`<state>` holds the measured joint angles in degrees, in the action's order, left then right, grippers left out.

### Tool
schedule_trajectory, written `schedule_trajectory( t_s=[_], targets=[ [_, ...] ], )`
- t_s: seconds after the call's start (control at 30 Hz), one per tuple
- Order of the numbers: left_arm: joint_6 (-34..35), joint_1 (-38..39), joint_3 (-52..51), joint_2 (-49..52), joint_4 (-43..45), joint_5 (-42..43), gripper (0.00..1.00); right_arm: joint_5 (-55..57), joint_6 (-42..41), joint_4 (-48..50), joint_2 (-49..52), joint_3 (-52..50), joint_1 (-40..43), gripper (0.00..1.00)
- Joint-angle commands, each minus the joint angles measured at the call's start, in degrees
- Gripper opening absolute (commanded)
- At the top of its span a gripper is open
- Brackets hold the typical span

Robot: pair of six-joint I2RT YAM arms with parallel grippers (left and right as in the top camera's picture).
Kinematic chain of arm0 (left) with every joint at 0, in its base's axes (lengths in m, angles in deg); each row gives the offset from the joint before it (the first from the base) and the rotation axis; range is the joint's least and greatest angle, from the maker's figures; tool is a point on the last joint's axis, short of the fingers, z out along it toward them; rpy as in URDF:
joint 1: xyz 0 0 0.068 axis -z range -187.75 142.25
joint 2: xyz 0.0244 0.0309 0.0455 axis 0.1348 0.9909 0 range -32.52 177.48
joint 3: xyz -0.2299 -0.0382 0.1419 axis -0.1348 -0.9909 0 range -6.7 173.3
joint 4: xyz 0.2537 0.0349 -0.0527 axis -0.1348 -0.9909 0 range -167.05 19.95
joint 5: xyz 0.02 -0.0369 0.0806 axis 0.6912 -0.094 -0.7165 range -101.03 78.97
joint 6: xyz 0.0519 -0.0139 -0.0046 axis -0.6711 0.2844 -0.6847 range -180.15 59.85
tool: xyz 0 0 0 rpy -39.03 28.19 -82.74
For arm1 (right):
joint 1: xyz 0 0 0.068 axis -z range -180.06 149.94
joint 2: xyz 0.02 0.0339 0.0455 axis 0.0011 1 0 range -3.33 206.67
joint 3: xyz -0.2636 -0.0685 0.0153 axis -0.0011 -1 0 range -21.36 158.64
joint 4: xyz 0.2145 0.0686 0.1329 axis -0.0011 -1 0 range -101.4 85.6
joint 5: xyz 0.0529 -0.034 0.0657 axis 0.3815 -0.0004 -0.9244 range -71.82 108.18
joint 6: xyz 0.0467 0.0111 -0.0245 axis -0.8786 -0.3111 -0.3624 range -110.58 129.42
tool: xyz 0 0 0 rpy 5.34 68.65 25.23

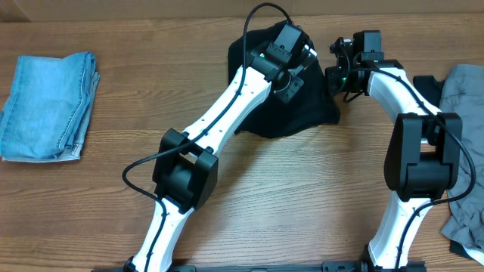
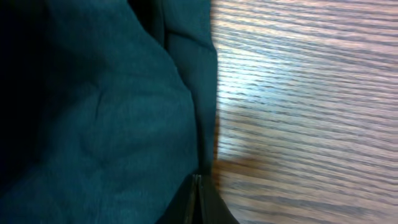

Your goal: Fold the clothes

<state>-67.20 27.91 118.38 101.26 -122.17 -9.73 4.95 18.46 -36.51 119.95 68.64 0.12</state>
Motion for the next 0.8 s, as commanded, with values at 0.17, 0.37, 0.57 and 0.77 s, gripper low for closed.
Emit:
schedule_trajectory(
  t_s=[0.17,0.37,0.57,0.77],
  targets=[
    [1.5,0.4,0.0,0.9,8.3,14.0,1.00,-0.4,-0.3,0.2,0.4,0.7,0.5,0.04],
    [8.9,-3.6,4.0,-0.1,4.9,3.4,1.00,-0.4,-0.4,-0.7,-3.9,2.8,0.5,0.04],
    [20.4,-13.8,4.1,-0.1,-1.4,1.0,0.91,-1.9,-1.8,-5.0,-12.7,3.8,-1.7,0.04],
    [19.8,-17.9,2.4,0.0,-1.5,3.5,0.41,-11.3,-0.6,-11.6,-12.9,3.8,-5.5,0.04]
  ],
)
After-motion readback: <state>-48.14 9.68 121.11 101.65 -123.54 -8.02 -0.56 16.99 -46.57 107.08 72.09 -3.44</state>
